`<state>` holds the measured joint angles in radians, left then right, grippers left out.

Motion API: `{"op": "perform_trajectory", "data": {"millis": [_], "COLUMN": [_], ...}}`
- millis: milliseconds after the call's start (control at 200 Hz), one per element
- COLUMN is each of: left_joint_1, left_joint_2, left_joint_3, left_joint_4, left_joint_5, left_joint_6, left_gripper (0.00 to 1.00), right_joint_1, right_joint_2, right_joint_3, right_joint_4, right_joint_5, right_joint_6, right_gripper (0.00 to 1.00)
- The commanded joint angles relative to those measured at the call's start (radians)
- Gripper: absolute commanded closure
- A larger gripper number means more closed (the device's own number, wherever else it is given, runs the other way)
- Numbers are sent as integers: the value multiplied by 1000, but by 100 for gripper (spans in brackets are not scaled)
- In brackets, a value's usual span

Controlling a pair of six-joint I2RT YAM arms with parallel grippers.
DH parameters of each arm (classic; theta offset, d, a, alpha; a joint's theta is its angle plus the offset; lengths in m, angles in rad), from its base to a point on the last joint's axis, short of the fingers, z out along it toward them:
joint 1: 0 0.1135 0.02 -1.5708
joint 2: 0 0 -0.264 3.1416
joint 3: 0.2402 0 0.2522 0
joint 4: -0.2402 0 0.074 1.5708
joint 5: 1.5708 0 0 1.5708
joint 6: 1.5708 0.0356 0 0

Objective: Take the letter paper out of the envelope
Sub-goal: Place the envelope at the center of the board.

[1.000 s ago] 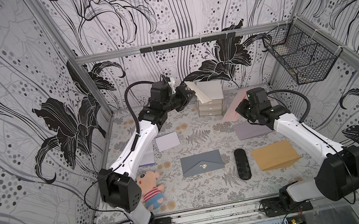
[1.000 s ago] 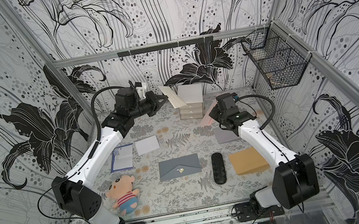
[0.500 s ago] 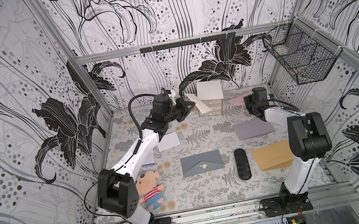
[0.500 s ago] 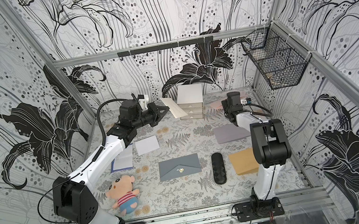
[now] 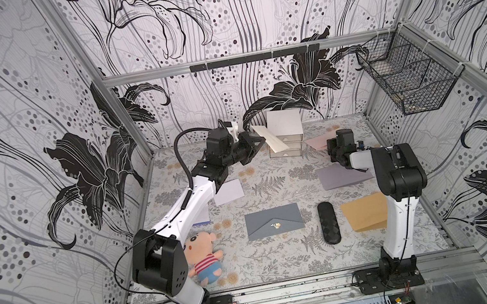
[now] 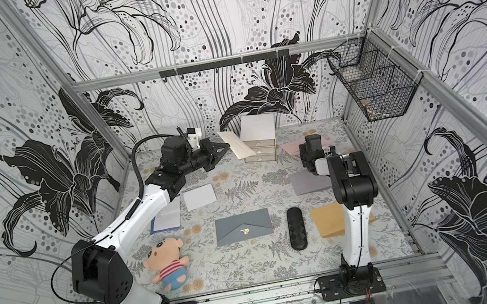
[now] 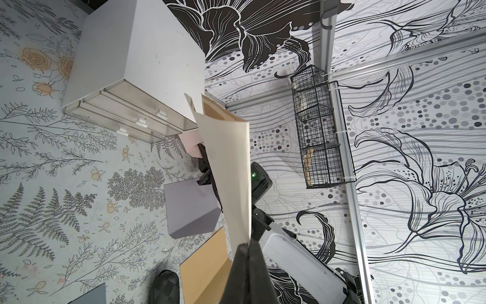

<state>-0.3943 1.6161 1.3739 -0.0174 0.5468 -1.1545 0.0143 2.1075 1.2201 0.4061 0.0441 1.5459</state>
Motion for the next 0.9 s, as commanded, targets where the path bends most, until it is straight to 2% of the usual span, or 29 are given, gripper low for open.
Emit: {"op": "perform_trajectory", "data": {"millis": [0, 195, 370, 470, 656, 766, 811, 896], "left_joint_1": [4, 4, 4, 11, 37, 54, 58, 68], "left_joint_2": [27, 54, 77, 98, 147, 180, 191, 212], "left_joint_3": [9, 23, 35, 53, 110, 155, 169, 193], "left_joint_4": [54, 68, 77, 74, 67, 52, 43, 23], "left_joint_5": [15, 20, 31, 50, 98, 144, 162, 193], "left_joint_6": [-5, -10, -16, -20, -17, -8, -7, -5], "left_gripper": [100, 100, 100, 100, 100, 100, 100, 100], "right_joint_1": [-9, -9, -10, -9, 51, 114, 138, 179], "right_joint_2": [19, 3, -75, -123, -246, -355, -398, -459], "right_joint_3": [32, 82, 88, 126, 245, 245, 238, 223], "right_joint_4": [-72, -260, -386, -457, -763, -816, -800, -767], "right_joint_5": [-9, -25, 44, 53, 56, 43, 5, -153], "right_joint_6": [34, 39, 37, 6, -120, -264, -322, -393], "right_gripper": [90, 59, 38, 35, 31, 31, 31, 31]}}
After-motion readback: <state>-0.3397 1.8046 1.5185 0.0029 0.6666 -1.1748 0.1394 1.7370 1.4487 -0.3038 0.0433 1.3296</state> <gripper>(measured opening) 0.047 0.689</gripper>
